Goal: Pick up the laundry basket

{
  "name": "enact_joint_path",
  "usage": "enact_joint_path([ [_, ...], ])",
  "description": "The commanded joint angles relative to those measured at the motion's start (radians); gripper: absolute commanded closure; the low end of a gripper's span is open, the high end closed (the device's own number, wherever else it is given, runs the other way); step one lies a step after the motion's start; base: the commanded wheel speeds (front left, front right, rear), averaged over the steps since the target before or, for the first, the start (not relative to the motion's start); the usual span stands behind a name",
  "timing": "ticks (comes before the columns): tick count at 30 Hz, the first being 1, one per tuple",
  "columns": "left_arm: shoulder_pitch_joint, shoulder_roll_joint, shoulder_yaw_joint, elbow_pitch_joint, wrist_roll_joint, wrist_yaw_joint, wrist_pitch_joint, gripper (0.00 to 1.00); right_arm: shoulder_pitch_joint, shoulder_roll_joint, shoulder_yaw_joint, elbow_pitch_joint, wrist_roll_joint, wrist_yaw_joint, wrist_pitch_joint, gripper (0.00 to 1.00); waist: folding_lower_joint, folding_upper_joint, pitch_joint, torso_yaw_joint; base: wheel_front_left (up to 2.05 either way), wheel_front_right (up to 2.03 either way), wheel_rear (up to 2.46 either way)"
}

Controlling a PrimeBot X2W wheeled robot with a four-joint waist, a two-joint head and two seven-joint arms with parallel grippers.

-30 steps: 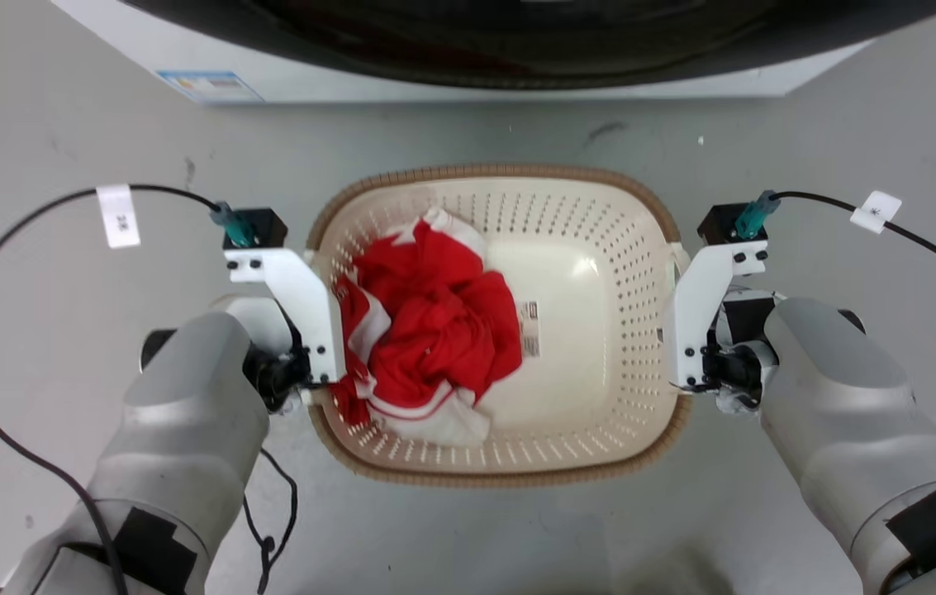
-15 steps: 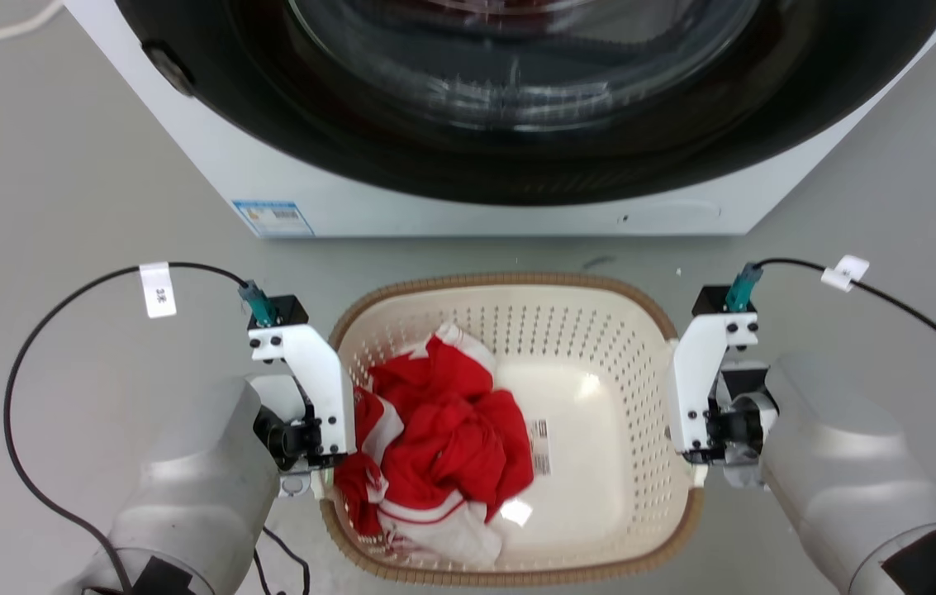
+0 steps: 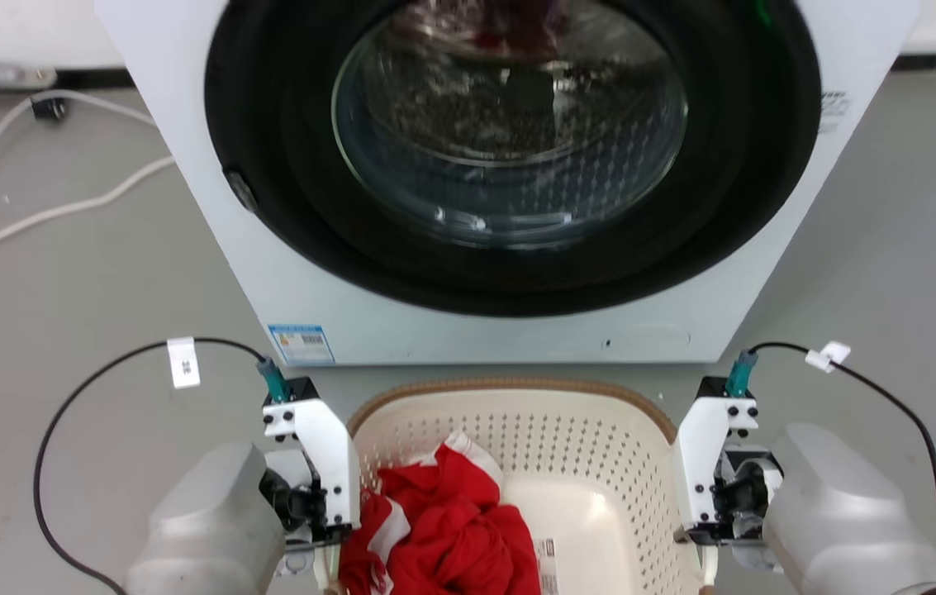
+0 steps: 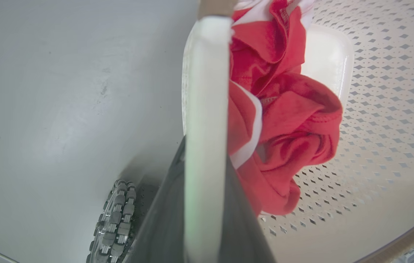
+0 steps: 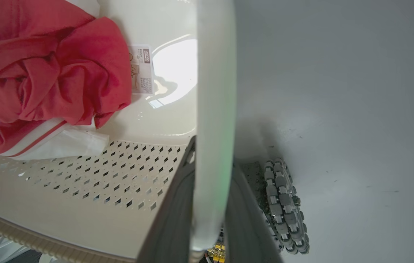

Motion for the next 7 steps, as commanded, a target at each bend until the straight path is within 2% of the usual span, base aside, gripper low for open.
enact_joint_path([
  [1, 0.011, -0.027, -0.001, -0.007, -0.011, -0.005, 0.005, 1.00, 0.015, 0.022, -0.006, -0.008, 0.001, 0.011, 0.008, 1.00, 0.0003, 0.0000, -0.059, 0.001, 0.00, 0.00, 0.00],
  [7, 0.048, -0.030, -0.007, 0.000, -0.028, -0.005, 0.027, 1.00, 0.049, 0.023, -0.032, -0.008, -0.022, 0.011, 0.031, 1.00, 0.0003, 0.0000, -0.119, 0.007, 0.00, 0.00, 0.00],
])
